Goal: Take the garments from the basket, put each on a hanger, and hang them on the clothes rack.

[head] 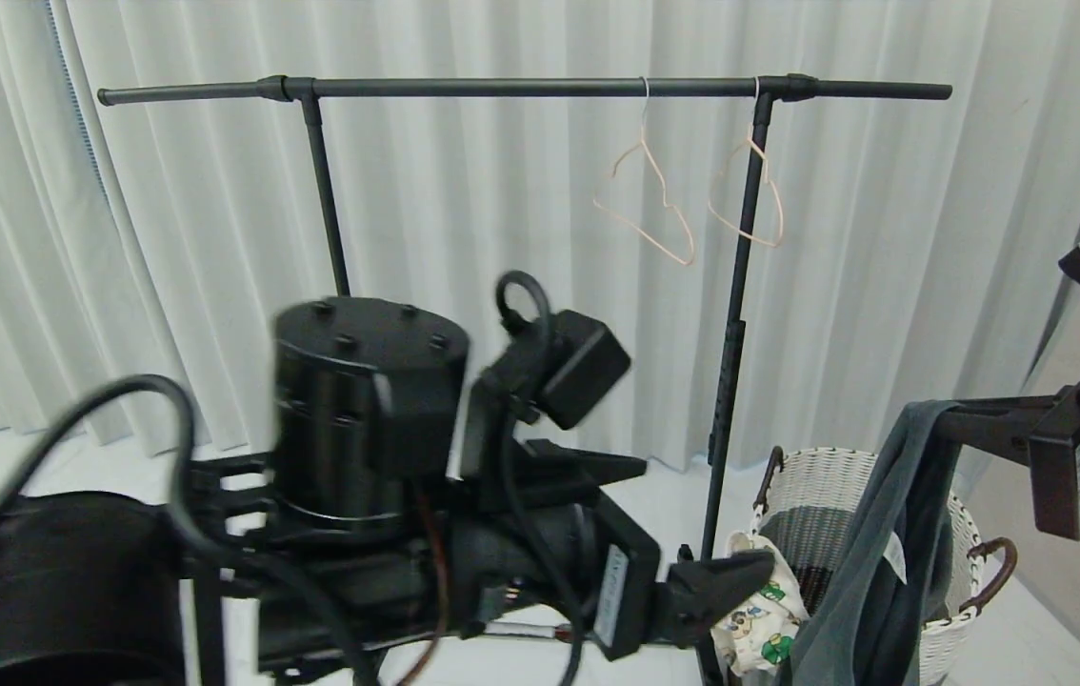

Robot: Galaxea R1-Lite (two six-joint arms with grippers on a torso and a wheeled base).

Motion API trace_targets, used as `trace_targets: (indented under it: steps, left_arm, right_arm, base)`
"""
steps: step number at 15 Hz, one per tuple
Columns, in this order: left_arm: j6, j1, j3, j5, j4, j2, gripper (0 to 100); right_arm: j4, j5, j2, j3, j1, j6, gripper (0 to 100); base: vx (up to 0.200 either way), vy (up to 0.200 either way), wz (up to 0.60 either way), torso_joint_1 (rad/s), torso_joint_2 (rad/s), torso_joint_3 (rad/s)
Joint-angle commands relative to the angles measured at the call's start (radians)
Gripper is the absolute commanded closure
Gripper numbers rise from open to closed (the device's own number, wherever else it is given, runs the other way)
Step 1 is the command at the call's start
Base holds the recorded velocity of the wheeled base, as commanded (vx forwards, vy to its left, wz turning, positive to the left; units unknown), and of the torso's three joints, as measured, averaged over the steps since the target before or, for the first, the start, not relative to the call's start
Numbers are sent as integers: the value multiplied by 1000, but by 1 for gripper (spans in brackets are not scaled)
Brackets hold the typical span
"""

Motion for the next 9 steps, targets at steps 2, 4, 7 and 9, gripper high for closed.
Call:
trace_targets:
  steps: [2,4,7,9]
  left_arm:
    - [-82,-73,-143,13,-124,313,0]
    - [-88,-75,-209,13,-124,384,0]
    - [-88,-64,-253,16,-124,476,0]
    - [-88,-61,-244,16,-124,493,0]
  right_arm:
    - [0,0,15,-18,31,15,100]
    - [0,0,14,-17,38,19,100]
    - [2,-1,8,-15,37,27,100]
    - [3,-3,0,-13,37,28,100]
  base:
    - [0,0,0,0,0,0]
    - [0,0,0,0,0,0]
    - [0,0,0,0,0,0]
    - [0,0,0,0,0,0]
